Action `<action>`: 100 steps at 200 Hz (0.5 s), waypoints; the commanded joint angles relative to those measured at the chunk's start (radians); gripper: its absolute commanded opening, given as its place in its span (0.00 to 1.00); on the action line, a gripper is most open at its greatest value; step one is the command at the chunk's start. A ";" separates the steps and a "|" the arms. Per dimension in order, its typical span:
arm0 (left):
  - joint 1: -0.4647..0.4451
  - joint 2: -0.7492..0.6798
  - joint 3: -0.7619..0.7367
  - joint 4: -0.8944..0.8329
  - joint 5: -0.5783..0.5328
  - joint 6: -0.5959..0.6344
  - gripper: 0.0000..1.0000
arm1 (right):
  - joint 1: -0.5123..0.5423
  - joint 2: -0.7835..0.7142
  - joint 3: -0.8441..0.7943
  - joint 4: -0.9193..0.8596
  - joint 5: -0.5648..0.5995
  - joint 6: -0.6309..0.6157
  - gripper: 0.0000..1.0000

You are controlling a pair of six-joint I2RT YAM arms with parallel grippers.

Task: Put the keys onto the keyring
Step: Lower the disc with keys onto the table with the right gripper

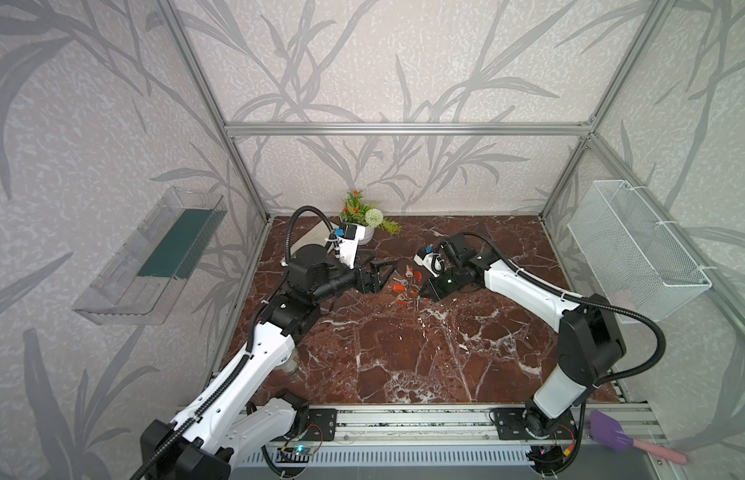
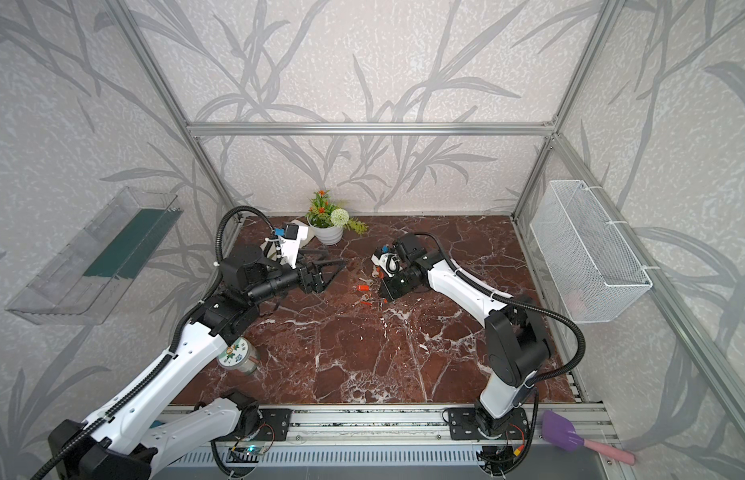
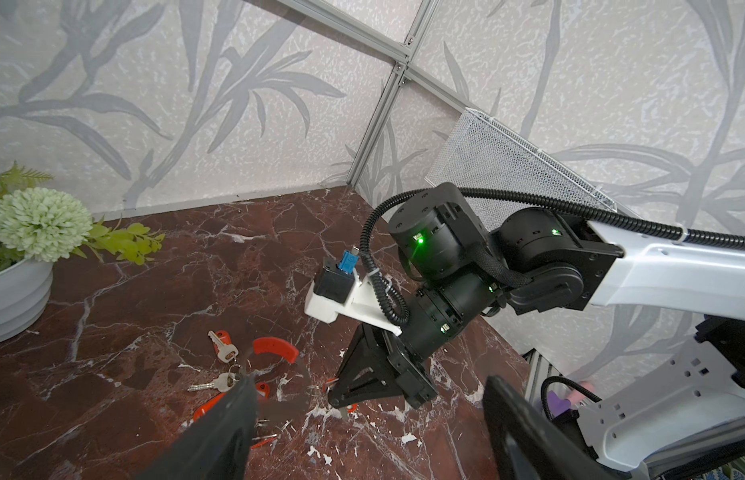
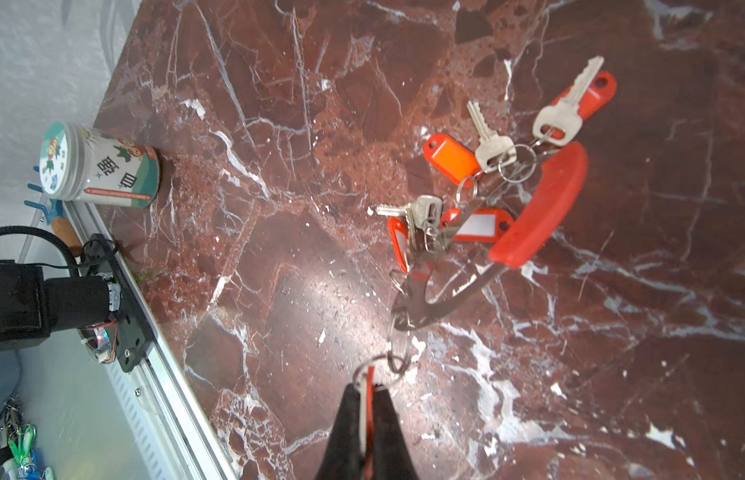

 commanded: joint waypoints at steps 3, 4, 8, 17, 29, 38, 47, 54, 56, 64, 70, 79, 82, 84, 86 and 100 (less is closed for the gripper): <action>0.005 -0.022 -0.019 0.037 0.013 -0.015 0.86 | -0.006 -0.058 -0.043 -0.040 0.032 -0.012 0.00; 0.005 -0.022 -0.020 0.038 0.013 -0.015 0.86 | -0.007 -0.059 -0.045 -0.040 0.033 -0.011 0.00; 0.005 -0.022 -0.021 0.041 0.013 -0.016 0.86 | -0.009 -0.061 -0.054 -0.040 0.037 -0.010 0.00; 0.004 -0.022 -0.023 0.044 0.014 -0.021 0.86 | -0.016 -0.067 -0.069 -0.042 0.038 -0.001 0.00; 0.004 -0.023 -0.026 0.045 0.013 -0.022 0.86 | -0.024 -0.071 -0.084 -0.054 0.037 0.004 0.00; 0.004 -0.025 -0.027 0.042 0.012 -0.024 0.86 | -0.024 -0.075 -0.093 -0.064 0.035 0.009 0.00; 0.004 -0.028 -0.027 0.040 0.012 -0.023 0.86 | -0.026 -0.078 -0.107 -0.070 0.039 0.013 0.00; 0.004 -0.032 -0.027 0.037 0.009 -0.022 0.86 | -0.025 -0.080 -0.119 -0.074 0.047 0.019 0.00; 0.004 -0.031 -0.028 0.037 0.007 -0.022 0.86 | -0.026 -0.081 -0.123 -0.075 0.049 0.020 0.00; 0.005 -0.034 -0.029 0.035 0.006 -0.022 0.86 | -0.025 -0.082 -0.137 -0.078 0.051 0.025 0.00; 0.005 -0.032 -0.027 0.034 0.007 -0.020 0.86 | -0.026 -0.084 -0.147 -0.081 0.050 0.028 0.00; 0.004 -0.033 -0.026 0.030 0.007 -0.018 0.86 | -0.027 -0.086 -0.165 -0.079 0.048 0.041 0.00; 0.005 -0.033 -0.027 0.028 0.008 -0.018 0.86 | -0.028 -0.086 -0.170 -0.079 0.046 0.045 0.00; 0.005 -0.033 -0.026 0.027 0.007 -0.018 0.86 | -0.027 -0.085 -0.174 -0.079 0.045 0.048 0.00; 0.005 -0.033 -0.025 0.027 0.008 -0.017 0.86 | -0.027 -0.086 -0.177 -0.079 0.043 0.050 0.00; 0.004 -0.033 -0.022 0.020 0.007 -0.012 0.86 | -0.028 -0.085 -0.200 -0.081 0.037 0.066 0.00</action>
